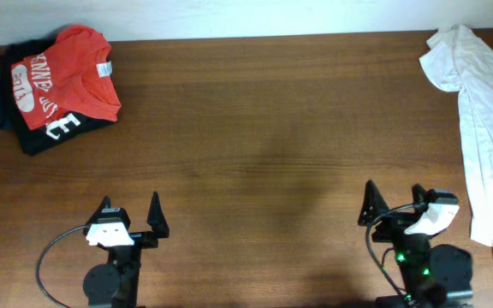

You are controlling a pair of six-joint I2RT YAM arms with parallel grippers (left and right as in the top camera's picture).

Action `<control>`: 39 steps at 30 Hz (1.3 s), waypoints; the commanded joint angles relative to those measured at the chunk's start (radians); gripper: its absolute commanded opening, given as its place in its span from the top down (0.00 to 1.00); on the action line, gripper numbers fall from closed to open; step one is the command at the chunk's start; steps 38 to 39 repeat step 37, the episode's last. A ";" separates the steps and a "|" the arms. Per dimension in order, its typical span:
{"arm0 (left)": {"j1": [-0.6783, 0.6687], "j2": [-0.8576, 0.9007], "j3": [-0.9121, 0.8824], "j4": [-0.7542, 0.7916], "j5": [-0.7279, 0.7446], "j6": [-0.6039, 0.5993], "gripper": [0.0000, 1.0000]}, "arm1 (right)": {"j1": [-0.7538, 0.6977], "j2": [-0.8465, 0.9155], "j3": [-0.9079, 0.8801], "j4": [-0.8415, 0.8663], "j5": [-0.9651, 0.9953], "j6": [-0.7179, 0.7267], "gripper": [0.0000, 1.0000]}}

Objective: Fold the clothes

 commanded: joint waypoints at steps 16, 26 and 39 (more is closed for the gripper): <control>0.000 -0.004 -0.003 -0.006 -0.003 0.013 0.01 | -0.034 -0.134 -0.340 0.288 -0.018 -0.199 0.01; 0.000 -0.004 -0.003 -0.006 -0.003 0.013 0.01 | -0.034 -0.134 -0.340 0.288 -0.018 -0.199 0.01; 0.000 -0.004 -0.003 -0.006 -0.003 0.013 0.01 | -0.034 -0.134 -0.340 0.288 -0.018 -0.199 0.01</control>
